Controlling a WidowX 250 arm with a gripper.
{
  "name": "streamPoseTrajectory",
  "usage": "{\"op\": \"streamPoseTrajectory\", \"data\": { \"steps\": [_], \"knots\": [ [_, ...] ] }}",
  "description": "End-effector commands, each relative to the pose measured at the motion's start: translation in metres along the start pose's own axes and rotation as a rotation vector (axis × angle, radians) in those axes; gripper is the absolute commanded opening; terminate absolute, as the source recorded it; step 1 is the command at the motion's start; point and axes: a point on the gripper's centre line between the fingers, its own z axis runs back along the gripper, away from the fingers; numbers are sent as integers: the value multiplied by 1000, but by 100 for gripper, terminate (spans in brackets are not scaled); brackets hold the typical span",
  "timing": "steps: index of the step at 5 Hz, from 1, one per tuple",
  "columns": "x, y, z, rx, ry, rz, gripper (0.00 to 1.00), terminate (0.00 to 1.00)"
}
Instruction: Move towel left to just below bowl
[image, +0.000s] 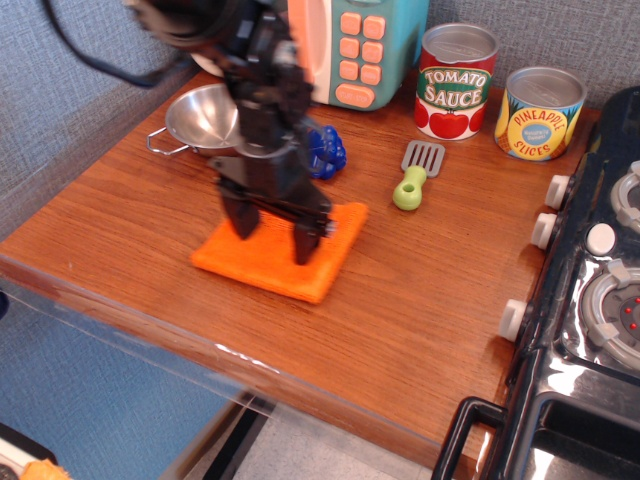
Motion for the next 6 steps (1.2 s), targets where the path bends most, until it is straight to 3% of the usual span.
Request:
{"op": "streamPoseTrajectory", "data": {
  "steps": [1,3,4,5,6],
  "knots": [
    [-19,62,11,19,-4,97,100,0],
    [-25,100,13,12,10,160,100,0],
    [-18,96,16,-37,-33,86,100,0],
    [-10,90,36,-60,-77,12,100,0],
    [-11,93,58,-51,-43,9,100,0]
  ]
}}
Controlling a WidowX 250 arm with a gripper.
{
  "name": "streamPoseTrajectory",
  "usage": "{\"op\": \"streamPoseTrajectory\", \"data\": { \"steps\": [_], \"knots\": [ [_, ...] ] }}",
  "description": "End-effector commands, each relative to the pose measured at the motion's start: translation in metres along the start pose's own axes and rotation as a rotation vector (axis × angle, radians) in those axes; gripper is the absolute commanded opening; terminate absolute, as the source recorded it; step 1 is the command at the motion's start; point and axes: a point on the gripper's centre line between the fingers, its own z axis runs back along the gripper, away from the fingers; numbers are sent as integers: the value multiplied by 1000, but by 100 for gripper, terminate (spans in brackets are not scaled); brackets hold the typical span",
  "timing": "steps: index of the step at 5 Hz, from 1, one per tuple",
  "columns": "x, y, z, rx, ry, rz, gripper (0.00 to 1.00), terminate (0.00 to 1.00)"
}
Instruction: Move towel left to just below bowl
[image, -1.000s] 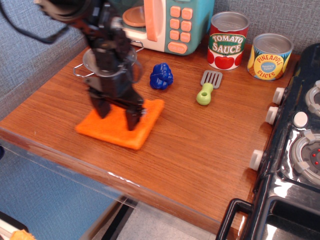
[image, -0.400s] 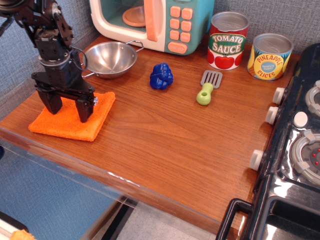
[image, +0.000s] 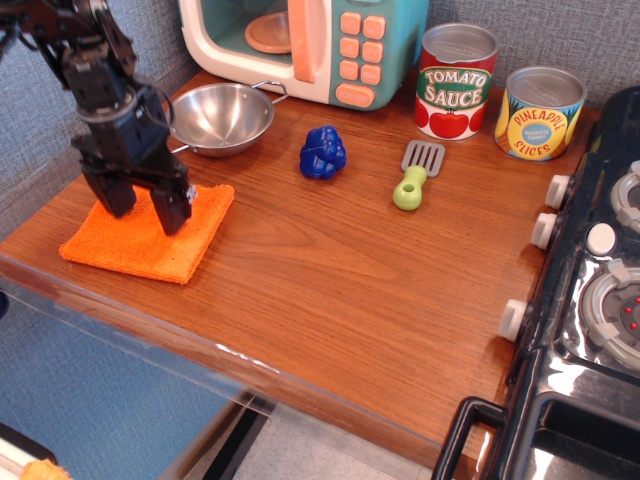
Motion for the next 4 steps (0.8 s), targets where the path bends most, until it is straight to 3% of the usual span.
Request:
{"op": "streamPoseTrajectory", "data": {
  "steps": [1,4],
  "knots": [
    [7,4,55,68,12,-24,100,0],
    [6,-9,58,49,27,-32,100,0]
  ]
}}
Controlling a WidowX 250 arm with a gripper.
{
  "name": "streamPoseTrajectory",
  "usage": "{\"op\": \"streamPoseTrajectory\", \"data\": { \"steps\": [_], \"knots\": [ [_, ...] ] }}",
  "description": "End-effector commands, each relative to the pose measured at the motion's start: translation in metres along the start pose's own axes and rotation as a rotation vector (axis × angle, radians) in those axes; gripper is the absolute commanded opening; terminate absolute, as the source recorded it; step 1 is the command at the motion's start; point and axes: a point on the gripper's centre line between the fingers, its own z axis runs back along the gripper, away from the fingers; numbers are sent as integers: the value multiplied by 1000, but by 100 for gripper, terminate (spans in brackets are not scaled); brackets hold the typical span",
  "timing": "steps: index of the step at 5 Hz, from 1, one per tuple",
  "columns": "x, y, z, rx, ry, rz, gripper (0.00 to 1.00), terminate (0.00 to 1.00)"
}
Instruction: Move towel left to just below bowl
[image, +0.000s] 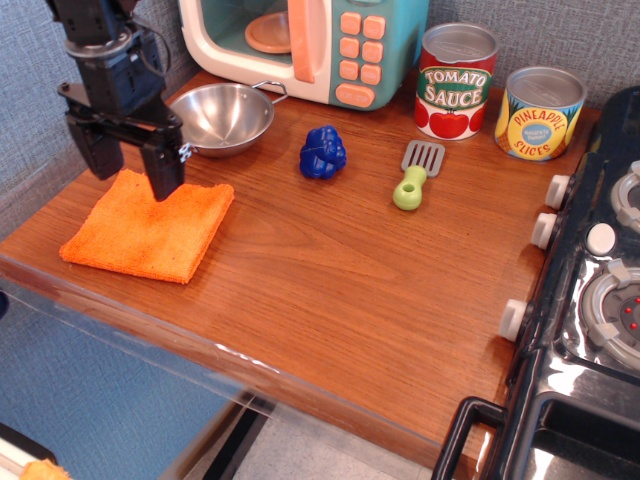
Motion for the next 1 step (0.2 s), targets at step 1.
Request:
{"op": "streamPoseTrajectory", "data": {
  "steps": [1],
  "knots": [
    [3,2,18,31,-47,-8,100,100]
  ]
}}
